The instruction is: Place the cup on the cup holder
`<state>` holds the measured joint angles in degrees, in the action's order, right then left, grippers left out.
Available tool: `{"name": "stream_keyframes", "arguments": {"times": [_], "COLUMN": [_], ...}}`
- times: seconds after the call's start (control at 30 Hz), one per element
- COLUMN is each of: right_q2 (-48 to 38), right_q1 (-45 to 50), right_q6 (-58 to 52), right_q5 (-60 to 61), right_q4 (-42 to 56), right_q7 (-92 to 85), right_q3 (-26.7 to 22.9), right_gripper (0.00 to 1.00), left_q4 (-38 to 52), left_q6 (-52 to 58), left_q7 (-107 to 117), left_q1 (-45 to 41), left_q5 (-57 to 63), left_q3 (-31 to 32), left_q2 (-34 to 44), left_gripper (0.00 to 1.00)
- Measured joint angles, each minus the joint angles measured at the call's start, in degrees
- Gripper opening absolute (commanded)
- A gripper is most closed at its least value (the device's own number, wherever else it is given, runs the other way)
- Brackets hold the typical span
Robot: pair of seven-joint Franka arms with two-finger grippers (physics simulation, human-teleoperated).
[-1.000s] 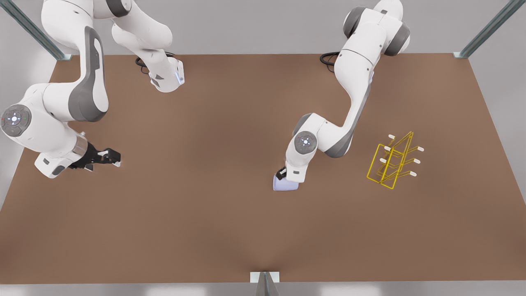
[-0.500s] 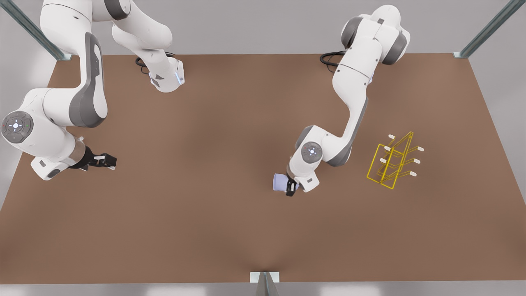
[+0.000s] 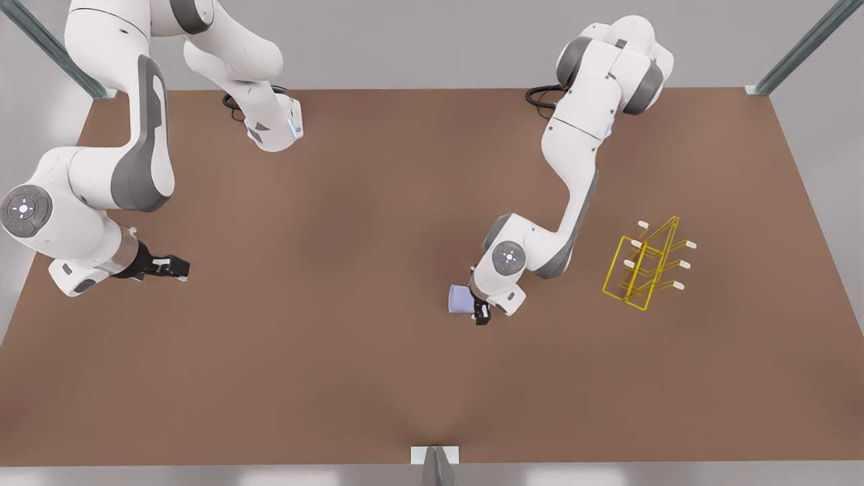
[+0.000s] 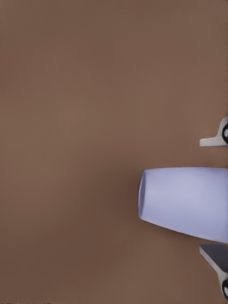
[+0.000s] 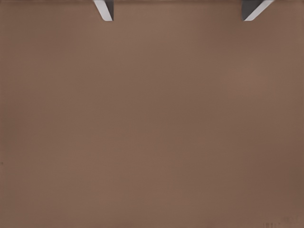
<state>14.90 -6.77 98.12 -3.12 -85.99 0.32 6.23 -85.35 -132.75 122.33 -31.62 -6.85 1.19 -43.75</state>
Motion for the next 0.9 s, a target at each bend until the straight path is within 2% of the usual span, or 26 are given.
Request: {"name": "stream_keyframes", "arguments": {"times": [0.87,0.9], "right_q2": [0.0,0.0], "right_q1": [-0.5,-0.5], "right_q6": [0.1,0.1], "right_q5": [1.3,1.3], "right_q4": [0.2,0.2], "right_q7": [1.2,1.2], "right_q3": [0.1,0.1], "right_gripper": [1.00,1.00], "left_q4": [-0.8,-0.8], "left_q6": [-2.5,-2.8], "left_q7": [8.2,8.3], "left_q1": [-0.6,-0.6], "left_q5": [0.0,0.0], "left_q3": [0.7,1.0], "left_q2": [-4.0,-4.1], "left_gripper": [1.00,0.92]}}
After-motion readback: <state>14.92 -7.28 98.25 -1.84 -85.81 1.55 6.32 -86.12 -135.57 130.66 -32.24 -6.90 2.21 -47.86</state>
